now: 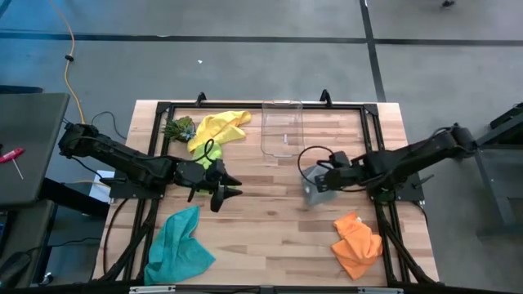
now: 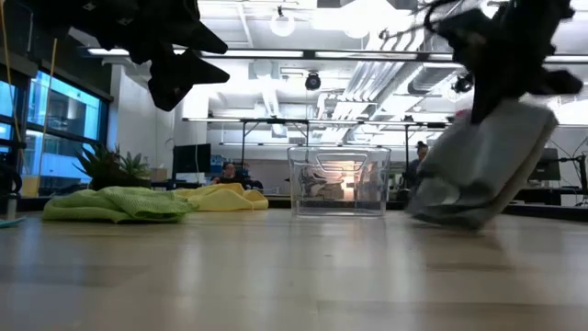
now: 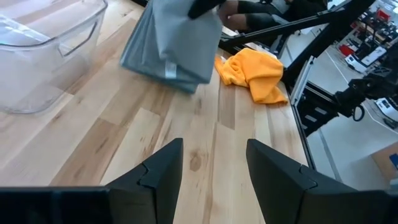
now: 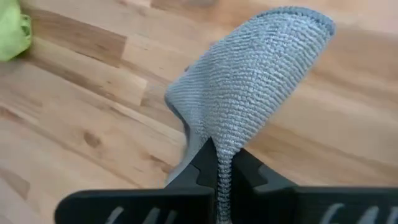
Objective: Fold microfiber towels
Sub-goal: Put the gray microfiber cloth into the transparent bin
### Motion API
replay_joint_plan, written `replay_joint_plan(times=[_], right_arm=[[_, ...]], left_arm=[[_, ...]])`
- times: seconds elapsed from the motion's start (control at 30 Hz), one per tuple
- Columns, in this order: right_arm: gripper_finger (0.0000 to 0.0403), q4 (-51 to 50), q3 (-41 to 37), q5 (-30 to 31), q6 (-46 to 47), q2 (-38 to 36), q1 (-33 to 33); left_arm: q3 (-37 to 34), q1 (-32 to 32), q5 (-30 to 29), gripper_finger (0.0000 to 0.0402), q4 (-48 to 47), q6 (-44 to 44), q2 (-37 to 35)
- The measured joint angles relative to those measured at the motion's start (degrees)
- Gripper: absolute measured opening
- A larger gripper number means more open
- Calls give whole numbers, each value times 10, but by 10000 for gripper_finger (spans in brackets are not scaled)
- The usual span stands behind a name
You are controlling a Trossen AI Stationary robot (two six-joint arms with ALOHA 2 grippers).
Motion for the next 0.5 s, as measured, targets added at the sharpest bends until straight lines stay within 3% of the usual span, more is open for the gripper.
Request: replay_joint_plan(times=[0.23, 0.4, 0.5], right_arm=[[0, -146, 135, 17, -79, -1, -18], [0, -262, 256, 68, -154, -2, -78], [0, -268, 310, 87, -216, -2, -132]], left_arm=[[0, 0, -30, 168, 9, -17, 0], [0, 0, -34, 168, 31, -30, 0], [0, 0, -34, 168, 48, -31, 0]])
